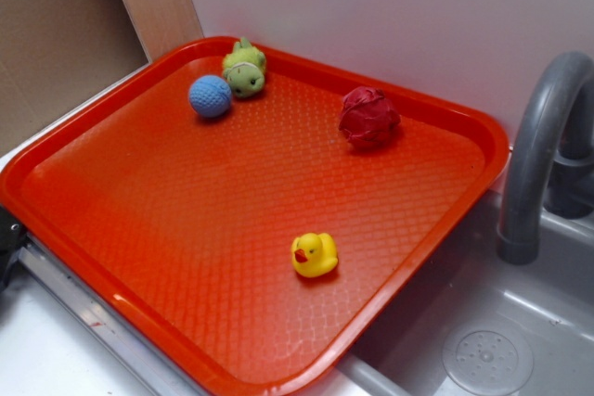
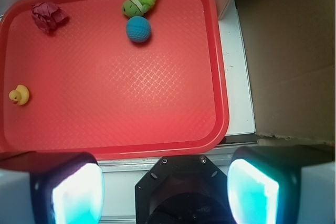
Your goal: Grab the yellow duck.
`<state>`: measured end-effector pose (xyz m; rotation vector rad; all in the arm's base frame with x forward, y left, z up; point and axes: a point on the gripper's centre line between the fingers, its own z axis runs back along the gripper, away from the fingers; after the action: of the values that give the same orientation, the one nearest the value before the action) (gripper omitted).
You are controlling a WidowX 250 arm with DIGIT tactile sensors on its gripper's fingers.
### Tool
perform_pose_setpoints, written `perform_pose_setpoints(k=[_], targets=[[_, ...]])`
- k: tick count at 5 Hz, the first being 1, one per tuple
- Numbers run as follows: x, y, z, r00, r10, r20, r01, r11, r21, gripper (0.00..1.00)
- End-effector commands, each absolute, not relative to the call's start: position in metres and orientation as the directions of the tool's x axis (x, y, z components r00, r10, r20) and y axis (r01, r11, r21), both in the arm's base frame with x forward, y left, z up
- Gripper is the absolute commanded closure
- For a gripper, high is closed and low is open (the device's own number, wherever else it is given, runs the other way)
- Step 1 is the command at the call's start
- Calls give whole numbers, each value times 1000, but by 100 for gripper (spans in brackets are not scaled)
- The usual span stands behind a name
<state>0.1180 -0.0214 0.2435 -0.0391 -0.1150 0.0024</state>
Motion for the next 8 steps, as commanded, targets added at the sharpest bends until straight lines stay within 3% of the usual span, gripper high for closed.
perform_pose_setpoints(k=[1,2,3,4,5,7,8], targets=[[118,-21,243,993,5,115,0,999,-39,0],[162,-71,224,968,-211,135,211,977,11,0],[172,-128,208,916,-366,161,364,930,44,0],[164,-178,185,801,-578,154,573,816,80,0],[172,-225,151,637,-751,177,758,651,37,0],[199,-325,105,476,-871,125,874,483,42,0],[187,-354,100,388,-913,129,918,395,37,0]])
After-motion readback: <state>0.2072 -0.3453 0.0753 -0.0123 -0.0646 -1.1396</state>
